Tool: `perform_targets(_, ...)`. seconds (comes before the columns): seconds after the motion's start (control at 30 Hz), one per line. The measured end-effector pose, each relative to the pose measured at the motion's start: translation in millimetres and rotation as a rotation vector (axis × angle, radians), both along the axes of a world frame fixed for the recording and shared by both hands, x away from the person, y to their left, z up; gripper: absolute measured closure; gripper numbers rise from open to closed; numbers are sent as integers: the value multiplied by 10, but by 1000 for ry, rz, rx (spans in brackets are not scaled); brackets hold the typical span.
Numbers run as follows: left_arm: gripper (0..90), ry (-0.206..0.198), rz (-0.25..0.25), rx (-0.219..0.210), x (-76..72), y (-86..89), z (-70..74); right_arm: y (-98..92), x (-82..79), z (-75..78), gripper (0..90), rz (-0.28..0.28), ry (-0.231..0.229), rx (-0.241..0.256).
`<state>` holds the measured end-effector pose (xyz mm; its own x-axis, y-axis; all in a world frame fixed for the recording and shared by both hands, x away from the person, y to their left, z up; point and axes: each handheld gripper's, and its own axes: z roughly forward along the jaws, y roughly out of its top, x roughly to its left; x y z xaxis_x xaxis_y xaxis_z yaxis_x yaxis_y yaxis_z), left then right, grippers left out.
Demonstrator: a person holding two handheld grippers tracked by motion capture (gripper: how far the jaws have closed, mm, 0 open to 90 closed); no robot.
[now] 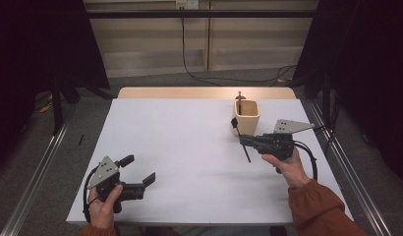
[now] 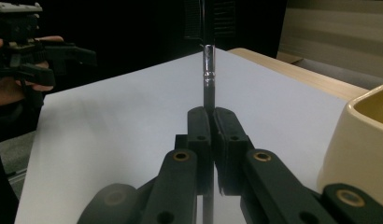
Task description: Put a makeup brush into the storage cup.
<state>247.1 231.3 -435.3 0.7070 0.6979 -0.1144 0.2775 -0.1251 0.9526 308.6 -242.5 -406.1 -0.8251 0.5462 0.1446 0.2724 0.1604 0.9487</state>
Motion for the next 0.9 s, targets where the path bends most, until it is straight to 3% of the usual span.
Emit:
perform_targets(0.1,18,-3,0,0,-3,0,2,-4,-7,36,857,-11,-4,9)
perform_targets(0.2,17,-3,-1,0,-3,-2,2,-3,-2,63,857,-41,-1,-19)
perform_targets(0.6,19,-4,6,6,6,-16,2,-17,87,240,857,-60,-40,32)
perform_targets(0.9,19,-6,5,5,20,-8,0,-26,228,351,856,-87,-61,35)
